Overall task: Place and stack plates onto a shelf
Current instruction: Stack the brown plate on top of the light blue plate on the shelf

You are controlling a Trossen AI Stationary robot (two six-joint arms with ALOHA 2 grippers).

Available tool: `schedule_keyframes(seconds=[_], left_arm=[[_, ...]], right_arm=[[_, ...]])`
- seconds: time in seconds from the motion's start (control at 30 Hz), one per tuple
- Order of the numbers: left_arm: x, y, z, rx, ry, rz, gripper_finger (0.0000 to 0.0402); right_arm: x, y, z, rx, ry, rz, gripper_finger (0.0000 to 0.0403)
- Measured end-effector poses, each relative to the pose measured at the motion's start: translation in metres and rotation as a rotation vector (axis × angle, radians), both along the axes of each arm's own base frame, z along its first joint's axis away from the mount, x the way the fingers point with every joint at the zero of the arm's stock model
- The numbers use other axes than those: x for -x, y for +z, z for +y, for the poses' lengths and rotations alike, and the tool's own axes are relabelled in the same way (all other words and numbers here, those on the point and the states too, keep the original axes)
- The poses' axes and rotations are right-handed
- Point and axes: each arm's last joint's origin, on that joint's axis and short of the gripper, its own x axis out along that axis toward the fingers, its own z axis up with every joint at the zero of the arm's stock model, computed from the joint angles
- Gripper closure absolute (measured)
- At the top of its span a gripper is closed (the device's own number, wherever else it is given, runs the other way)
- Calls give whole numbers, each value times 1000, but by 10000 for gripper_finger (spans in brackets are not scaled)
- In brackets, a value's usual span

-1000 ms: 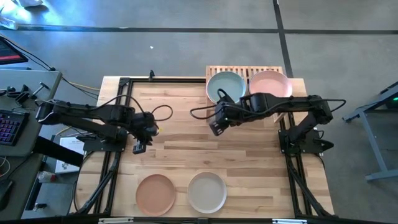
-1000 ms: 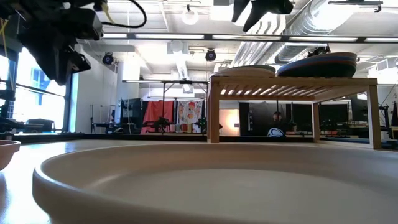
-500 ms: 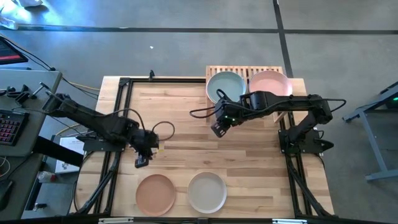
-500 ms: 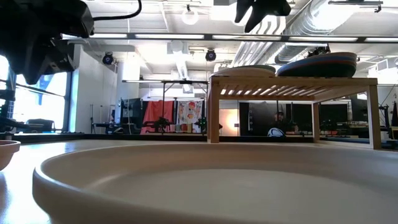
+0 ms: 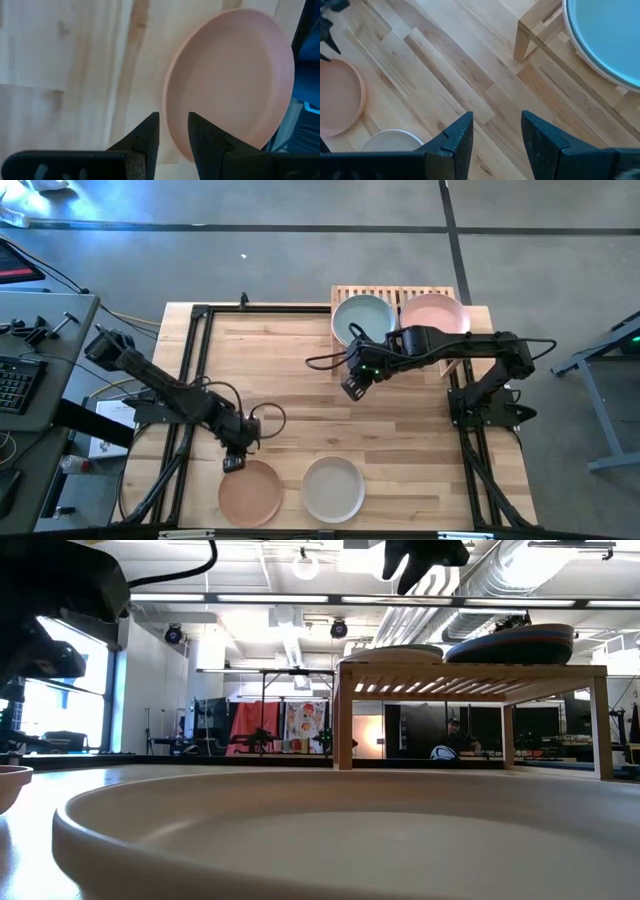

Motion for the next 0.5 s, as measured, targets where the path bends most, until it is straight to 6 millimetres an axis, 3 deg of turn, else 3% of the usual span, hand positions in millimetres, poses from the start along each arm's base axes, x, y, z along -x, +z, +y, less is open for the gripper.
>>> schedule_keyframes(seconds=[0.5], left_arm=[[-6, -22, -20, -20, 33, 61, 312]], right_arm=[[0, 0, 0, 32, 42, 8, 260]])
